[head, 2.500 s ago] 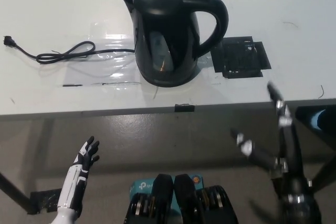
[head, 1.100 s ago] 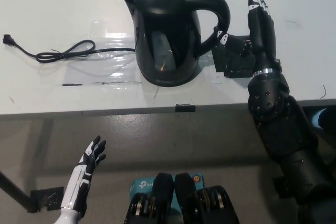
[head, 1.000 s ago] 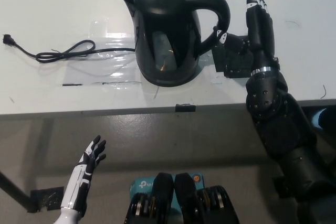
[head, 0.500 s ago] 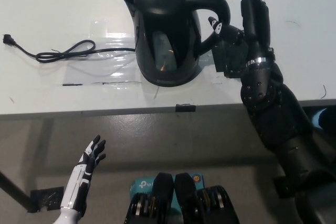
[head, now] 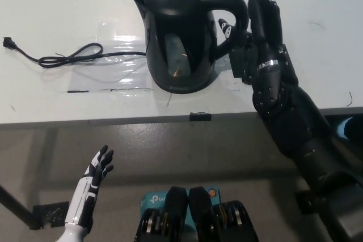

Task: Use the right hand to grab the handle of the kettle from the base and place it on the right side

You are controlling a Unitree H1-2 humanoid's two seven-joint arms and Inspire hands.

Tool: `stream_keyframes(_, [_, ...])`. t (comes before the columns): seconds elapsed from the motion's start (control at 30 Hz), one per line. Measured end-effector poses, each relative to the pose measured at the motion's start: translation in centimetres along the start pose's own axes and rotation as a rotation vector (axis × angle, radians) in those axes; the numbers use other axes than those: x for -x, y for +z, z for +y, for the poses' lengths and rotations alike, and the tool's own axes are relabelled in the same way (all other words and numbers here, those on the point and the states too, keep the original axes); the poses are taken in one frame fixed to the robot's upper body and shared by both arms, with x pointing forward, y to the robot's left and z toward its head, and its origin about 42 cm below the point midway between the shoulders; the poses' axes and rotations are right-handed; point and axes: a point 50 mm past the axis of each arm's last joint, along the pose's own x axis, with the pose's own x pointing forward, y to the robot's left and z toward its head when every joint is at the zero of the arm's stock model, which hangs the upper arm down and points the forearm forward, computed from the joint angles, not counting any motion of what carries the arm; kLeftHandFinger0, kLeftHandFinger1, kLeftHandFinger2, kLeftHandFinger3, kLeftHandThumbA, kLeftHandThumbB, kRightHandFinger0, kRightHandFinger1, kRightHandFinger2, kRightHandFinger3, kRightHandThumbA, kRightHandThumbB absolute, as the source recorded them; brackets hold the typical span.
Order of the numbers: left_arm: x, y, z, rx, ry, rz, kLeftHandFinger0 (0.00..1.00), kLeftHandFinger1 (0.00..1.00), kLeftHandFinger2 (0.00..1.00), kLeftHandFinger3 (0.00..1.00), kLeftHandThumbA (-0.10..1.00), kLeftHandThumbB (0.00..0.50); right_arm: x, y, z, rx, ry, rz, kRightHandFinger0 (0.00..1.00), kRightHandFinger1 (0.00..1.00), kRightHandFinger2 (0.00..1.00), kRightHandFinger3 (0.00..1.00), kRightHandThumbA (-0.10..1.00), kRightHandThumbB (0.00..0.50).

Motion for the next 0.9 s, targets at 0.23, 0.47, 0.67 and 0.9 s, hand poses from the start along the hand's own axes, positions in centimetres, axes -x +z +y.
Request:
stream_keyframes(0.23, [0.0,0.0,0.0,0.0,0.0,0.0,0.99,1.0,1.0,1.0,1.0,0.5,-0.9,0.3,0.1,0.06,-0.015,-0.014,0.33,0.42,0.54,0.51,0.06,0.264])
stream_keyframes(0.47, [0.0,0.0,0.0,0.001,0.0,0.001,0.99,1.0,1.0,1.0,1.0,0.5,-0.4,0.6,0.9,0.09,-0.076,-0.029,0.0,0.22,0.61,0.61,-0.1,0.125])
stream_keyframes(0.67, [-0.1,0.0,0.0,0.0,0.0,-0.001,0.99,1.0,1.0,1.0,1.0,0.5,0.1,1.2,1.6,0.081,-0.12,-0.056,0.0,0.33,0.73,0.82,-0.1,0.101])
stream_keyframes(0.9, [-0.2,0.1,0.1,-0.001,0.001,-0.006,0.97,1.0,1.0,1.0,1.0,0.5,0.5,1.3,1.8,0.028,-0.174,-0.064,0.0,0.33,0.71,0.81,-0.1,0.073])
